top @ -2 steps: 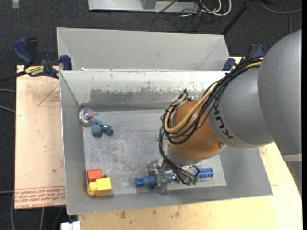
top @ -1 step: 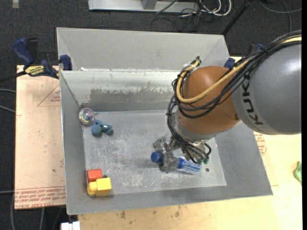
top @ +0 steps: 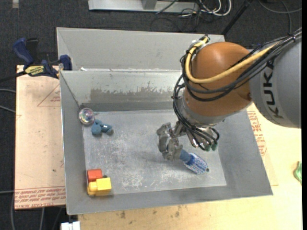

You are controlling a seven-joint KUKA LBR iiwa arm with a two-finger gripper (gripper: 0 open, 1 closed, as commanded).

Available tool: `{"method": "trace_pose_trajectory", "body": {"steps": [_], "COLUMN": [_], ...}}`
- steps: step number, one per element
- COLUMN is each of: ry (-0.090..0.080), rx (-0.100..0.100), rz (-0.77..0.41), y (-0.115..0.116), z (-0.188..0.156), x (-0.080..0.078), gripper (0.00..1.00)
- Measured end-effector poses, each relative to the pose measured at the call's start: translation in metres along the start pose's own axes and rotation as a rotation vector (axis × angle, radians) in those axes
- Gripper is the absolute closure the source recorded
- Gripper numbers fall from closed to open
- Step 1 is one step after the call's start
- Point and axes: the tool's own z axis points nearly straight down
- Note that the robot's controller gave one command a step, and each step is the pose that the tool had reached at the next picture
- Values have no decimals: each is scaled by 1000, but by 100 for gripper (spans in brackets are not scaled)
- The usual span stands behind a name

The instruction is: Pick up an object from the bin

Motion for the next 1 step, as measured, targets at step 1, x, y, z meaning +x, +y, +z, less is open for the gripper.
{"method": "trace_pose_trajectory", "body": {"steps": [1], "ry": [16], "rx": [-2], "rz": [-24], "y": [12], "z": [68], "x": [9], "gripper": [100]}}
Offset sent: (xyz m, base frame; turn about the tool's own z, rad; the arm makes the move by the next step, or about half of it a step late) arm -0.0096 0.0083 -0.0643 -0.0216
